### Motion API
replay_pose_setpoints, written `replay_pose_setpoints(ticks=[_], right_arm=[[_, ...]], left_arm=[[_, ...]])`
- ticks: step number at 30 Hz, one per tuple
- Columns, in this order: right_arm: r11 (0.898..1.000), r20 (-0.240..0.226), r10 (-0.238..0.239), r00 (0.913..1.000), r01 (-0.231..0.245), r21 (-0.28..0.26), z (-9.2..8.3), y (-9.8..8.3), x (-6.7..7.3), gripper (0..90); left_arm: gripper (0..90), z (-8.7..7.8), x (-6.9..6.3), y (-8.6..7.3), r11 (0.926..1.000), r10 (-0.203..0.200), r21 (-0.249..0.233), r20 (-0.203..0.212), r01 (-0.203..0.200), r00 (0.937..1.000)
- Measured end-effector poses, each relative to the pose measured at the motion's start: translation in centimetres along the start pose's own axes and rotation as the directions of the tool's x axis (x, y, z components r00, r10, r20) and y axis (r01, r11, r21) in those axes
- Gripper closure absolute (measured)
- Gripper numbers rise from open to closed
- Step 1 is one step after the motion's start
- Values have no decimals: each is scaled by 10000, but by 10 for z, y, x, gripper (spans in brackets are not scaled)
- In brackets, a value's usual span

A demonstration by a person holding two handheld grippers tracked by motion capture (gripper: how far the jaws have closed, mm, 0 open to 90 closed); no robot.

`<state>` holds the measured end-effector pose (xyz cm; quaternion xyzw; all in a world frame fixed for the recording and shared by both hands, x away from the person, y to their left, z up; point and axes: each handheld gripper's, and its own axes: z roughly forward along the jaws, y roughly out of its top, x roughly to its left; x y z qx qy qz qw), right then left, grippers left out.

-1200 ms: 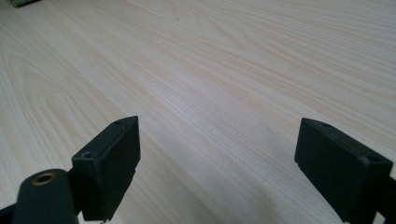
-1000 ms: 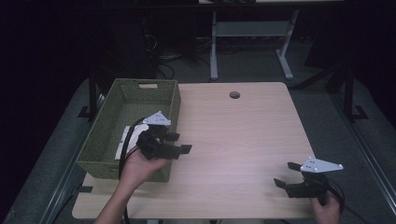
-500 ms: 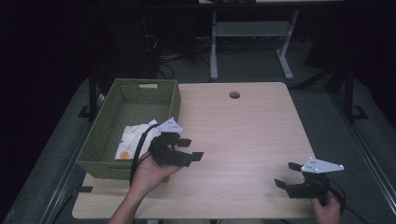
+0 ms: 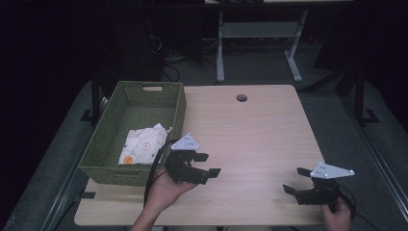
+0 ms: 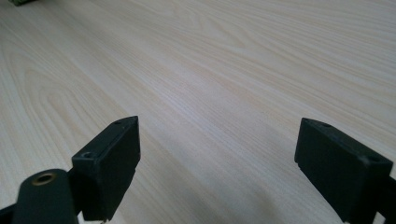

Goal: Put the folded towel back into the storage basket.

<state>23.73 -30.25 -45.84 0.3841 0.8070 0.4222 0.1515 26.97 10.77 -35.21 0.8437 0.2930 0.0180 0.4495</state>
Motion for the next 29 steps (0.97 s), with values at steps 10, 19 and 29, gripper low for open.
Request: replay_pose_setpoints(ticks=[10,19,29], right_arm=[[10000,14,-30,10000,30,70,1,0,0,137],[10000,-37,-50,10000,50,52,0,0,2,138],[9996,-122,-229,9997,232,190,3,0,2,137]], left_arm=[[332,20,-10,-12,9999,43,-140,125,-41,9999],[331,40,-19,-19,9996,280,82,166,-281,9995],[309,66,-22,-30,9982,489,345,54,-491,9988]])
